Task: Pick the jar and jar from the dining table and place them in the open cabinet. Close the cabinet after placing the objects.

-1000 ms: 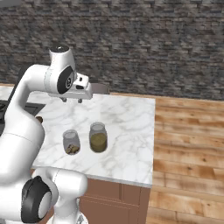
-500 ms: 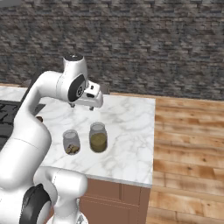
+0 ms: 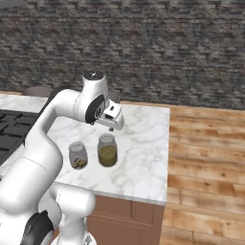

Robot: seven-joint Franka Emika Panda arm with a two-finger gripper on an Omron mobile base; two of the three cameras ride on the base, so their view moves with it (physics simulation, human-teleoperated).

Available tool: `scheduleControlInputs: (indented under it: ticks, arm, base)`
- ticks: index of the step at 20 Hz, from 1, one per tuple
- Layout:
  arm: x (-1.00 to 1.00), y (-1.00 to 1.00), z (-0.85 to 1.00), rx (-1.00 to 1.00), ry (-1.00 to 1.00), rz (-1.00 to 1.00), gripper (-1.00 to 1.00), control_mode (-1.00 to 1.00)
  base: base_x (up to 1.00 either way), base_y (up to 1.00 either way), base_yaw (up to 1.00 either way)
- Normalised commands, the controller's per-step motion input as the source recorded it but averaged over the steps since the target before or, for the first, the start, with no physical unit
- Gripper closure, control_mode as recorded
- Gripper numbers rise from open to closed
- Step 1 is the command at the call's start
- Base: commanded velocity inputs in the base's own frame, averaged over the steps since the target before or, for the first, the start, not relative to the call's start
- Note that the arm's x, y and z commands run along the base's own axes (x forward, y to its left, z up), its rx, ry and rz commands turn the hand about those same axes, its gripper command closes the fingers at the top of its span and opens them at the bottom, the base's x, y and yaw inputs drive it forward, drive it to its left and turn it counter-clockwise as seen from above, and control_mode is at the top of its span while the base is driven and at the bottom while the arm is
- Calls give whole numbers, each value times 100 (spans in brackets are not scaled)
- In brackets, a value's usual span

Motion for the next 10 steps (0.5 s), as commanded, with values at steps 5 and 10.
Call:
scheduleControlInputs:
  ticks: [5, 10]
  arm:
    - [0, -28, -26, 5, 0, -18, -100, -100]
    - [0, -15, -24, 6, 2, -16, -100, -100]
  base:
    - [0, 0, 0]
    - [0, 0, 0]
